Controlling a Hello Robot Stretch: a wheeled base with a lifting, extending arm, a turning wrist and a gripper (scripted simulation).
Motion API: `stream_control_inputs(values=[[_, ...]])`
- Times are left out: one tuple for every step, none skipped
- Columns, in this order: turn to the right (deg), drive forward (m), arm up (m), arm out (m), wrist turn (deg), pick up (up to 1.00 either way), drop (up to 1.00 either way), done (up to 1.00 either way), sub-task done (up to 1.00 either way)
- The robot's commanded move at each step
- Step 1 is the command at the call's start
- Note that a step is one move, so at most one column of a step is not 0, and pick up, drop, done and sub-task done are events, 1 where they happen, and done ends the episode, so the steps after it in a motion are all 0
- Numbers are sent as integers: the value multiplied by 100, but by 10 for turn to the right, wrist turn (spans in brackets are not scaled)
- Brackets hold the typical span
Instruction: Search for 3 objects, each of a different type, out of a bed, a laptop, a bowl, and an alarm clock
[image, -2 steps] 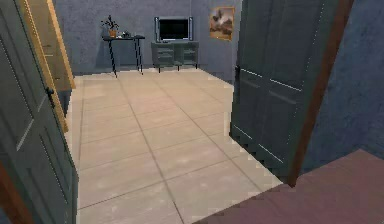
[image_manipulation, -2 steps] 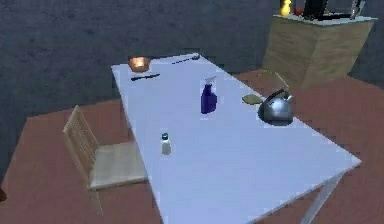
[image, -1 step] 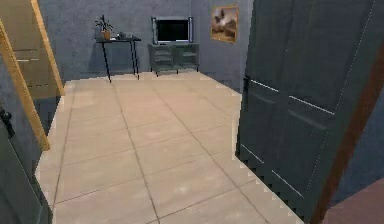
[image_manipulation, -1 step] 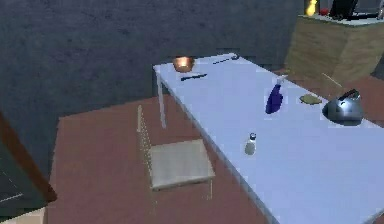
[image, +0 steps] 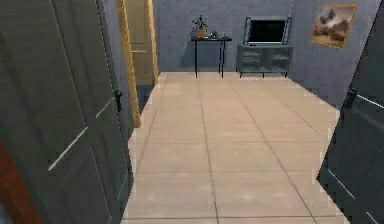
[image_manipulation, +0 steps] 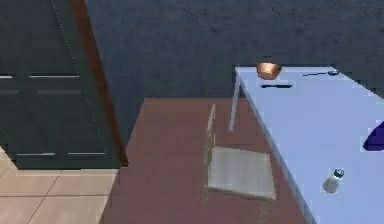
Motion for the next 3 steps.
stream_control_inputs(values=[[0, 100, 0, 0, 0, 0, 0, 0, 0], [0, 65, 0, 0, 0, 0, 0, 0, 0], [-180, 0, 0, 0, 0, 0, 0, 0, 0]])
